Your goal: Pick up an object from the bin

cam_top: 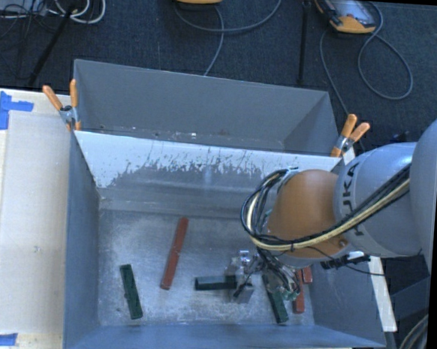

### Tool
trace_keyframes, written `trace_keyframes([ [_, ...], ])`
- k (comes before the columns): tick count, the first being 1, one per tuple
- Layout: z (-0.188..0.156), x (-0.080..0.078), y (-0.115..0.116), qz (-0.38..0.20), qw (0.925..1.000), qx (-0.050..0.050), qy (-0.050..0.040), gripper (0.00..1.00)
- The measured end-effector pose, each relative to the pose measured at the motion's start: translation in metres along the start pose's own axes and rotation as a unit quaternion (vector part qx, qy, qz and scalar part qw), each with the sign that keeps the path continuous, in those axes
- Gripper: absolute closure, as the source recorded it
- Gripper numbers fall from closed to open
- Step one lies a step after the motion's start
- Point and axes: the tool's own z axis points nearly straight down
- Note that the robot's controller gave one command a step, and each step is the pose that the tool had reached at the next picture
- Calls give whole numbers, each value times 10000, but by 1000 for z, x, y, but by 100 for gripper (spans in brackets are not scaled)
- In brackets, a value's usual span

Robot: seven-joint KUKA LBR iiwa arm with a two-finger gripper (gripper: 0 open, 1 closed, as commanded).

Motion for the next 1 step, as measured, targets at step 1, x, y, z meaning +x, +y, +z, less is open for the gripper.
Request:
trace_keyframes([
  [1,-128,-3,7,-266,9996,3,-37,100],
])
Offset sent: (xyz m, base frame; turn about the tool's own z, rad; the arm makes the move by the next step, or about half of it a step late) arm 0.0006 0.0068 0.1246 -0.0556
